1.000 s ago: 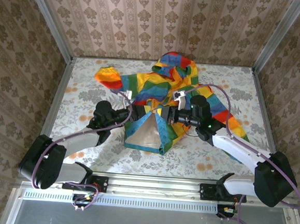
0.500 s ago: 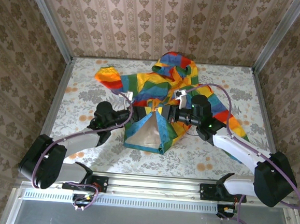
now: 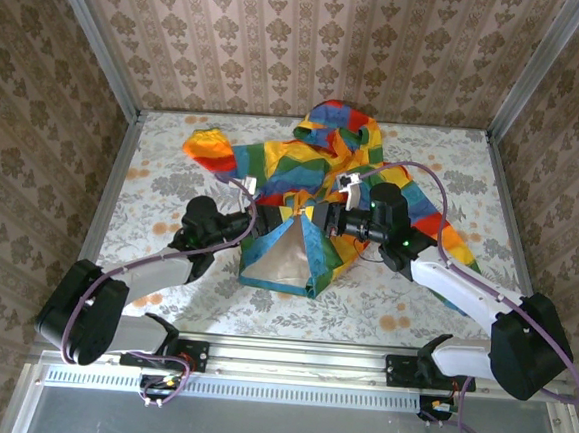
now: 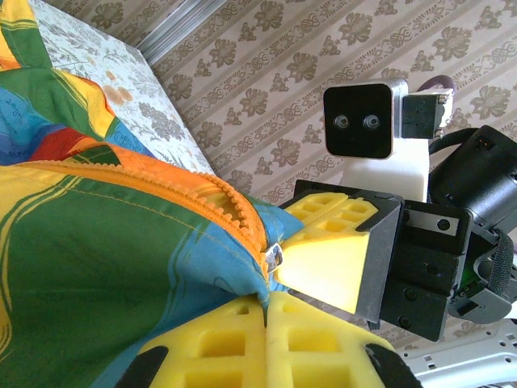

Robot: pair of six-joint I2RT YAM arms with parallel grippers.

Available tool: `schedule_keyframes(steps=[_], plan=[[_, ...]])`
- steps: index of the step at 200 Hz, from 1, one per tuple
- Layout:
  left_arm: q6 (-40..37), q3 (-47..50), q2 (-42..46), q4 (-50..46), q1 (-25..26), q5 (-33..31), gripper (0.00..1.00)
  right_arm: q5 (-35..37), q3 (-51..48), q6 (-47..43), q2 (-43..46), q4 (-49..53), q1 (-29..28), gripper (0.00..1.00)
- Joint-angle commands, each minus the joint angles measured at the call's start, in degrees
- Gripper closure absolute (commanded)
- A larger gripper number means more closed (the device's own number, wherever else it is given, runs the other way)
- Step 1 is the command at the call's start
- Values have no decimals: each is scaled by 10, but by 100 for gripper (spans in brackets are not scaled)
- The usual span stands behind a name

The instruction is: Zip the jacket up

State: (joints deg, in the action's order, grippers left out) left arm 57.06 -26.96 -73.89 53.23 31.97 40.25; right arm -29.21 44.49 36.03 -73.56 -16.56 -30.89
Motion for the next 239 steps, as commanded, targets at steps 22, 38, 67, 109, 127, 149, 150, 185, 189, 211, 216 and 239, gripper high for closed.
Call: schedule_keyframes(steps=[22,38,67,109,127,149,150,185,189,211,216,239], plan=[[2,-4,3,23,-4,-15,100,-22,-7,5,-2,-31,2,100],[-1,-7,1,23,-6,-18,100,-30,-7,9,-5,-36,2,100],[-5,-13,-4,25,-9,-24,100,-36,-8,14,-8,-42,1,100],[-8,-21,-9,26,-14,-30,100,-40,-10,18,-11,-49,1,100],[-9,-24,-13,28,-17,-30,100,-41,-11,19,-12,-52,0,100],[-7,-27,-17,30,-18,-30,100,-42,-12,20,-12,-52,0,100],[-7,-28,-17,31,-18,-30,100,-41,-12,20,-12,-52,0,100],[1,-33,-20,39,-17,-25,100,-41,-10,21,-15,-54,0,100],[2,-32,-20,40,-17,-25,100,-41,-10,22,-16,-53,0,100],[2,-31,-15,40,-16,-25,100,-42,-9,22,-16,-53,0,100],[2,-30,-14,40,-16,-24,100,-41,-9,22,-16,-53,0,100],[2,-28,-15,39,-15,-23,100,-42,-8,23,-17,-54,0,100]])
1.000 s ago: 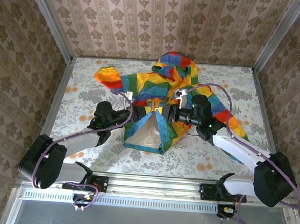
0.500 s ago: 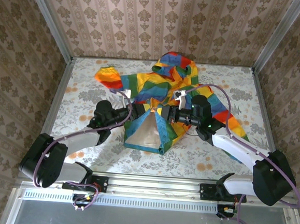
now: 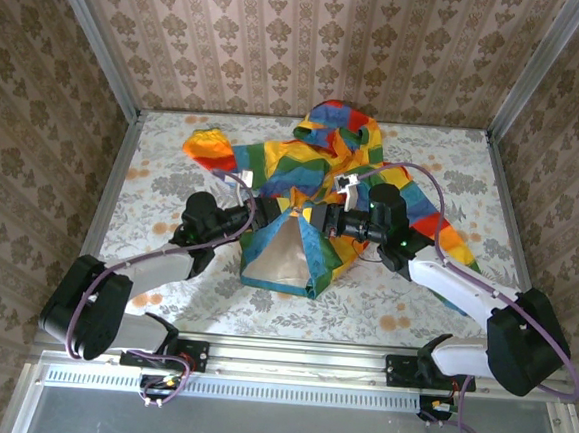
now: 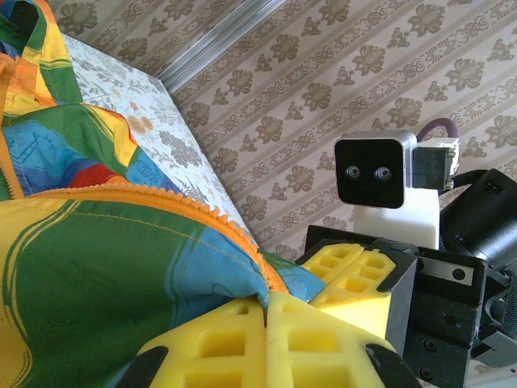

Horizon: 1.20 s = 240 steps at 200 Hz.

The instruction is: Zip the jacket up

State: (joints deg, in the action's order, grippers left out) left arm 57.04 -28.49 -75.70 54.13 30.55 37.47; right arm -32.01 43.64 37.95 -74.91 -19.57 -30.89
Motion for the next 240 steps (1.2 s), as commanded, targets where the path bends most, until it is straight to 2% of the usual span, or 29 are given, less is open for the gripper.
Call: schedule_keyframes(steps=[1,208,212,240], plan=[[3,-13,3,30,0,5,100,-14,1,4,-4,-24,0,100],[1,22,30,12,35,-2,100,28,4,4,-6,-11,2,100],[1,22,31,11,35,-19,100,28,4,4,-6,-10,2,100],[2,26,36,11,36,-23,100,28,4,4,-6,-11,3,100]])
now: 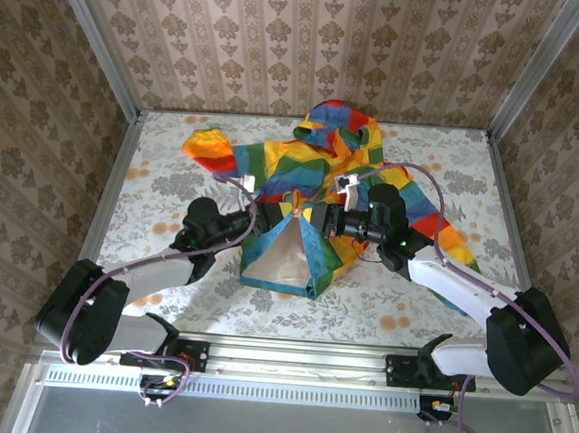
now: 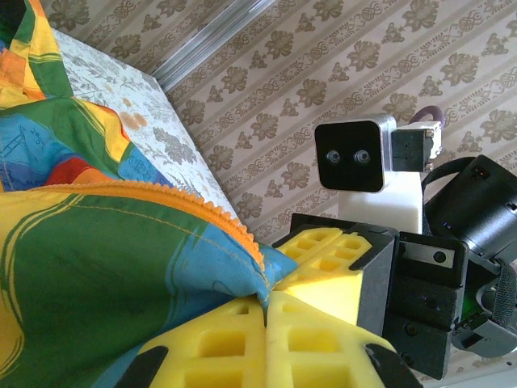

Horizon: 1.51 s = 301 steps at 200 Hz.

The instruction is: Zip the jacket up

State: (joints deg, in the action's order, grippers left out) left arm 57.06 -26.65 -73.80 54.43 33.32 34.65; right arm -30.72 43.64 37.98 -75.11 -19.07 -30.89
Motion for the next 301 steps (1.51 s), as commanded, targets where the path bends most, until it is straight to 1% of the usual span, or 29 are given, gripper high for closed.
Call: schedule_keyframes(steps=[1,121,169,195,258,301], plan=[[2,8,17,8,8,5,100,15,4,4,-4,-15,3,100],[0,28,36,1,10,-5,100,15,0,18,-8,-33,4,100],[-3,37,36,-2,14,-20,100,18,-8,35,-10,-57,4,100],[1,36,36,-20,16,-41,100,19,-15,41,-12,-70,4,100],[-9,33,25,-28,27,-71,100,16,-27,71,-27,-112,2,100],[-27,26,3,-32,30,-69,100,20,-22,90,-29,-120,2,100]])
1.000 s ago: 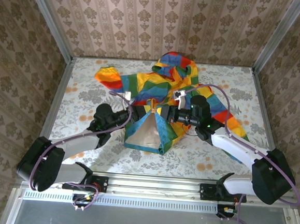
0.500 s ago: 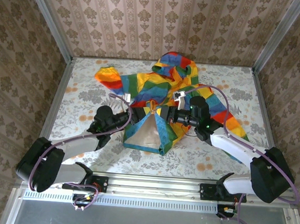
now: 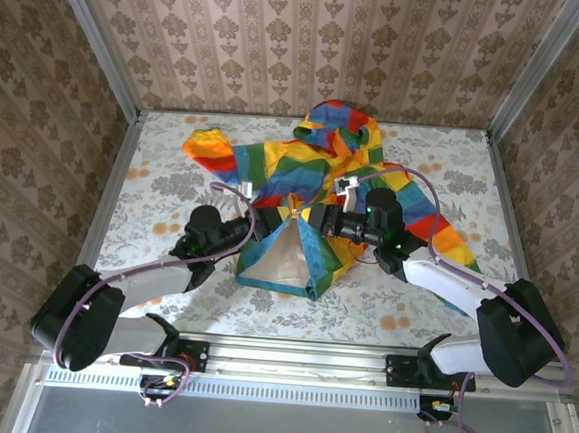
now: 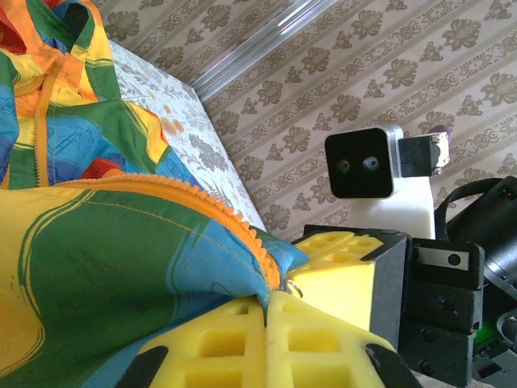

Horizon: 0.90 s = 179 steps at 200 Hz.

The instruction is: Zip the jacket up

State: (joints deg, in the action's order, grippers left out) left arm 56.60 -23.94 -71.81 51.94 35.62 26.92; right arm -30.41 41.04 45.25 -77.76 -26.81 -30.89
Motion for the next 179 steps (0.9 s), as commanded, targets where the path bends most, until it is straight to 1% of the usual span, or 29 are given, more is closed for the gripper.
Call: schedule_keyframes(steps=[1,8,25,46,67,93,98,113,114,124,144,159,179], plan=[[-23,-1,-18,-7,7,8,100,18,4,17,-3,-42,2,100],[-26,-2,-22,-8,7,9,100,24,7,19,-2,-33,2,100],[-32,-1,-32,-12,9,5,100,49,22,11,1,25,1,100],[-29,-1,-43,-7,9,16,100,72,18,13,5,42,0,100],[-18,-1,-56,9,11,35,100,73,15,14,-3,43,1,100],[5,-4,-79,36,11,76,100,61,13,24,-16,27,1,100],[11,-4,-83,42,11,82,100,58,15,26,-35,25,1,100],[28,-3,-94,54,11,96,100,47,18,27,-47,21,0,100],[29,-4,-94,54,11,104,100,46,18,27,-47,21,0,100],[33,-4,-99,38,11,122,100,42,15,24,-51,21,-2,100],[12,-8,-104,-37,14,143,100,46,0,3,-44,26,-11,100],[9,-4,-104,-63,19,150,100,59,-13,-6,-35,39,-18,100],[9,5,-99,-86,28,155,100,62,-44,-6,-40,20,-23,100]])
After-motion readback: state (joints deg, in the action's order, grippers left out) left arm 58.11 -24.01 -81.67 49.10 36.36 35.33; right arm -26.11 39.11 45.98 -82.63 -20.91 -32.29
